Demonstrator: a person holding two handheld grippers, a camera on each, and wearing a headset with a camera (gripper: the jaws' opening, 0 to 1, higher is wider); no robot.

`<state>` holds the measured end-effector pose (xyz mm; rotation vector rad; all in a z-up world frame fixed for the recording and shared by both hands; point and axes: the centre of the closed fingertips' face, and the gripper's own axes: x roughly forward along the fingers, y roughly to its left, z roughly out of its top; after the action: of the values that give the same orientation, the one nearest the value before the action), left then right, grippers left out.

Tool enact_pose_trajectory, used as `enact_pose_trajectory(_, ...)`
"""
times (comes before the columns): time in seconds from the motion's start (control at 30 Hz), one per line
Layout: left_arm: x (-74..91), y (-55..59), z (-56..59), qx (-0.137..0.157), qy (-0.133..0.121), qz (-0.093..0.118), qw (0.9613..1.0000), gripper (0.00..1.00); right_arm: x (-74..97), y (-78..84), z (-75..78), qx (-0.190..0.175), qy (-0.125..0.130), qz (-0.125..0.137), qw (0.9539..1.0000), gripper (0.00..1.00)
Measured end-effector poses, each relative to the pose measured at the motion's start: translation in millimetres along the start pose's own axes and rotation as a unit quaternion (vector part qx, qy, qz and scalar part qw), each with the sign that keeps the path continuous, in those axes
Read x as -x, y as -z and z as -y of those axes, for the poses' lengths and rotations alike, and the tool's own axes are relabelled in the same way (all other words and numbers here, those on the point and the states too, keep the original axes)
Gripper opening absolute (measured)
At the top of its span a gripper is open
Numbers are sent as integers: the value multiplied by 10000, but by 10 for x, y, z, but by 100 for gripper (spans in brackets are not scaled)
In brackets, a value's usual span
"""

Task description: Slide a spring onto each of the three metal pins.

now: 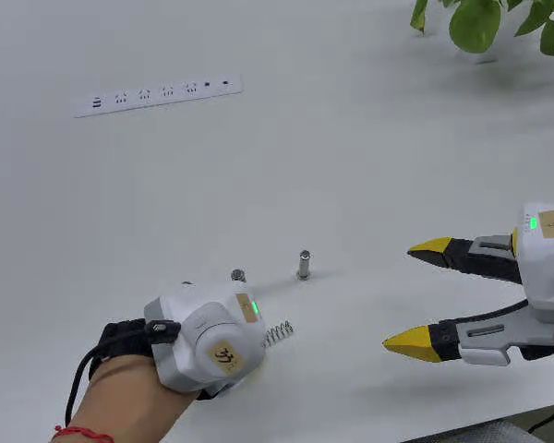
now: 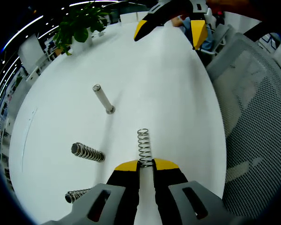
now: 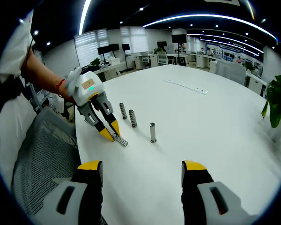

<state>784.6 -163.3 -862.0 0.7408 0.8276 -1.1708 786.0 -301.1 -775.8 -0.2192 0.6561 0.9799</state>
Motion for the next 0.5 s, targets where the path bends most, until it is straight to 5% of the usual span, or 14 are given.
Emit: enact_pose_trajectory(0.5, 27, -19, 21, 52, 22, 134, 9999, 10, -16, -24, -43, 65, -42, -41, 10000, 69)
